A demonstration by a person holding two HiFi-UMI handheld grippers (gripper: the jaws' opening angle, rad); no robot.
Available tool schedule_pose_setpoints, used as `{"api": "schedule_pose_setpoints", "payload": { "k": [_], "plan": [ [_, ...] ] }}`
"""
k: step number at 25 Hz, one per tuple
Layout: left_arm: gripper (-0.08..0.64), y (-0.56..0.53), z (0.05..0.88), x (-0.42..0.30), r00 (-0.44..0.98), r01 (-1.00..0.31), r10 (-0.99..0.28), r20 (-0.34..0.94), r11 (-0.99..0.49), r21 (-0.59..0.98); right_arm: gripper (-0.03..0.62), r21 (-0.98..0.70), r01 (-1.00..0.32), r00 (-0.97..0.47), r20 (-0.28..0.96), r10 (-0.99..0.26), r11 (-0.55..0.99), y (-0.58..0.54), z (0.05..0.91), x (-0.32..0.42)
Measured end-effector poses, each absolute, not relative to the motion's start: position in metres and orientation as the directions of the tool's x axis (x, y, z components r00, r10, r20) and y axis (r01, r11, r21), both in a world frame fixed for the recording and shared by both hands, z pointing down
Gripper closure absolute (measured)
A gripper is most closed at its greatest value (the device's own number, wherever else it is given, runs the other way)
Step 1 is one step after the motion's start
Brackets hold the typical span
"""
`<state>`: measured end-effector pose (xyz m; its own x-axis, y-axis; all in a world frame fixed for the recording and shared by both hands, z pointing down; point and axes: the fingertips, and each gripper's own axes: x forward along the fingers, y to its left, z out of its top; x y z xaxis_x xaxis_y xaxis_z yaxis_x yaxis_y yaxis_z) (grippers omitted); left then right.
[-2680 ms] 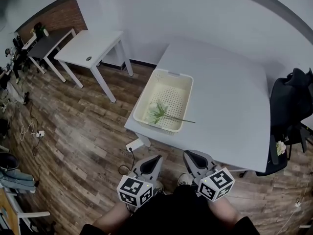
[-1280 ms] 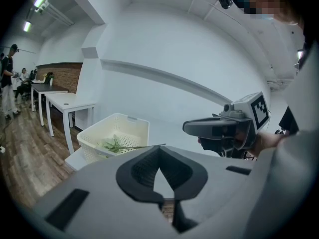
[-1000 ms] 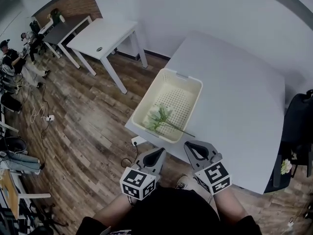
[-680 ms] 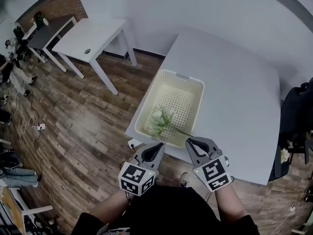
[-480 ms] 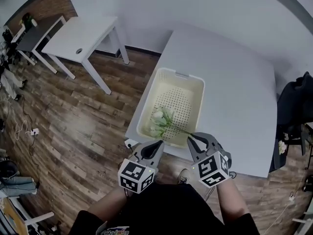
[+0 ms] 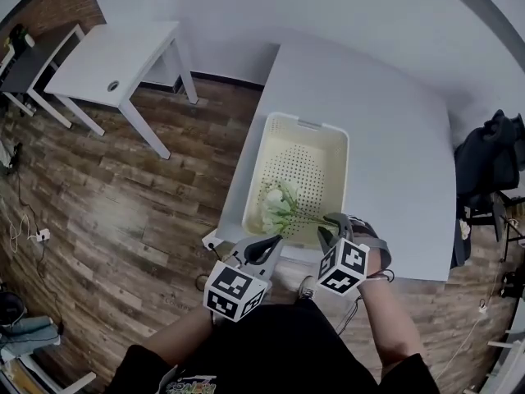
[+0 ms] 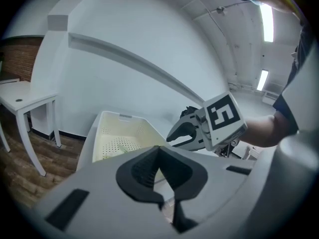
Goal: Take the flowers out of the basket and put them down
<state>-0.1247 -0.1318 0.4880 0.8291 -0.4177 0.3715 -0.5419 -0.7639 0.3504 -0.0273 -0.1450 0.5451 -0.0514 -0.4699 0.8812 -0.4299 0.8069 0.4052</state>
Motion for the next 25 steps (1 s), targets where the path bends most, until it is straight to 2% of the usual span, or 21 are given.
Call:
{"api": "schedule_pose_setpoints", "payload": {
  "k": [8,14,17,20,25],
  "plan": [
    [0.554,-0.141,0.495,-0.147,0.84,-0.52,-0.384,0.382,-0.769,0.371,0.475,0.323,-0.261,0.113,0.946,-0.303,0.91,-0.147,0.592,-0.02],
    [0.554,-0.146,0.501,-0.167,0.837,-0.53,-0.392,0.382,-0.755,0.387,0.476,0.262,-0.229,0.175,0.958,-0.225,0.937,-0.157,0.616,-0.019],
    [0.554,-0.148,0.506,-0.176,0.831,-0.541,-0.402,0.385,-0.742,0.394,0.486,0.255,-0.229,0.186,0.959,-0.215,0.939,-0.159,0.623,-0.019],
    [0.554,-0.152,0.506,-0.182,0.827,-0.548,-0.407,0.387,-0.738,0.394,0.531,0.27,-0.243,0.177,0.957,-0.231,0.932,-0.163,0.621,-0.021],
    [0.554,-0.153,0.502,-0.184,0.828,-0.546,-0.407,0.387,-0.745,0.384,0.552,0.297,-0.278,0.149,0.953,-0.264,0.913,-0.168,0.612,-0.025]
  ]
}}
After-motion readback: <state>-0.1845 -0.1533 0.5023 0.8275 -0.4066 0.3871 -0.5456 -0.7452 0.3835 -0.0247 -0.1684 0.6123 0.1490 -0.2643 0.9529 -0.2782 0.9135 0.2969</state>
